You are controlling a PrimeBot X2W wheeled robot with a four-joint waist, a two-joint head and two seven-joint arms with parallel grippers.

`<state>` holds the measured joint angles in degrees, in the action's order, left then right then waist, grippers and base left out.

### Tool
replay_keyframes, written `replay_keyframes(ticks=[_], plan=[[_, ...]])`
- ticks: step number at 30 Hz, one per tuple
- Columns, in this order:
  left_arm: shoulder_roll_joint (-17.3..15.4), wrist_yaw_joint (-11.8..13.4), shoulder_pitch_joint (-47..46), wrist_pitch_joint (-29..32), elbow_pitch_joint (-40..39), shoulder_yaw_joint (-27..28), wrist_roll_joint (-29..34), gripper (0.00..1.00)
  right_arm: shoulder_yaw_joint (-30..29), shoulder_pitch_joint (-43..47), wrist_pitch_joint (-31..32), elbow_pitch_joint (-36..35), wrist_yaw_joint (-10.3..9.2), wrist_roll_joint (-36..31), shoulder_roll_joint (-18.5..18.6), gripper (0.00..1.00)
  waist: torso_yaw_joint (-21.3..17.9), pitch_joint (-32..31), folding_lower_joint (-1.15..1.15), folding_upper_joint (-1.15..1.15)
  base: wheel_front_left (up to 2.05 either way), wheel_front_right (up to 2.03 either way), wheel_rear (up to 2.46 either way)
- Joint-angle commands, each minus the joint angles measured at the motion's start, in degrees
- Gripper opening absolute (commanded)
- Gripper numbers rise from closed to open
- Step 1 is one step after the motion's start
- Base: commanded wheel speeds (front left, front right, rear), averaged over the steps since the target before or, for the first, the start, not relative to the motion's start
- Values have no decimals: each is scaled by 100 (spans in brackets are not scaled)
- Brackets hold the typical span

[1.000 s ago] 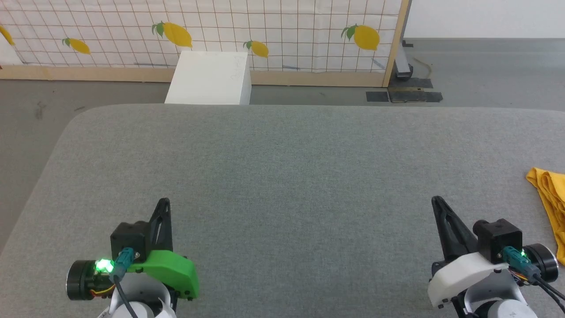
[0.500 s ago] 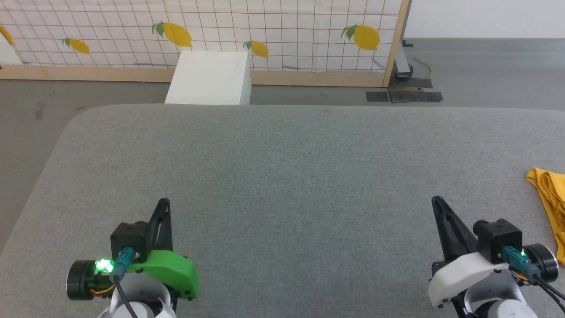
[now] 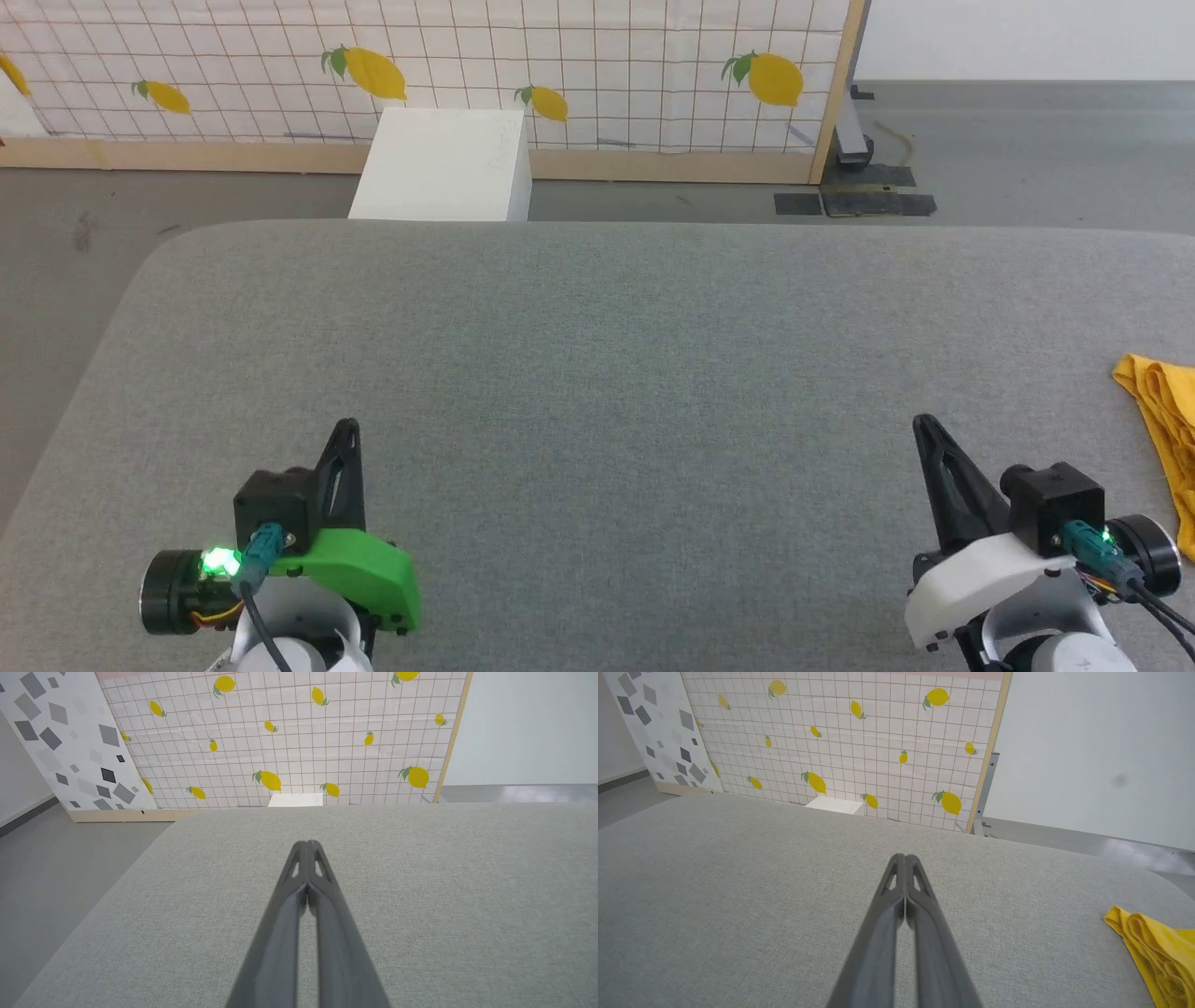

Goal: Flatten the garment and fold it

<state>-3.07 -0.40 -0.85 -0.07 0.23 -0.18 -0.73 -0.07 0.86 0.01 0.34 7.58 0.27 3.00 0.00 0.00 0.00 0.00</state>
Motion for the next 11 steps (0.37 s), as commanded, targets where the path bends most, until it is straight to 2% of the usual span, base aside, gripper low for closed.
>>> replay_keyframes(ticks=[1, 11], plan=[[19, 40, 85, 7, -23, 18, 73, 0, 7, -86, -1, -34, -9, -27, -13, 0, 0, 0, 0, 0, 0, 0, 0], [19, 40, 85, 7, -23, 18, 73, 0, 7, -86, -1, -34, -9, -27, -13, 0, 0, 0, 0, 0, 0, 0, 0]])
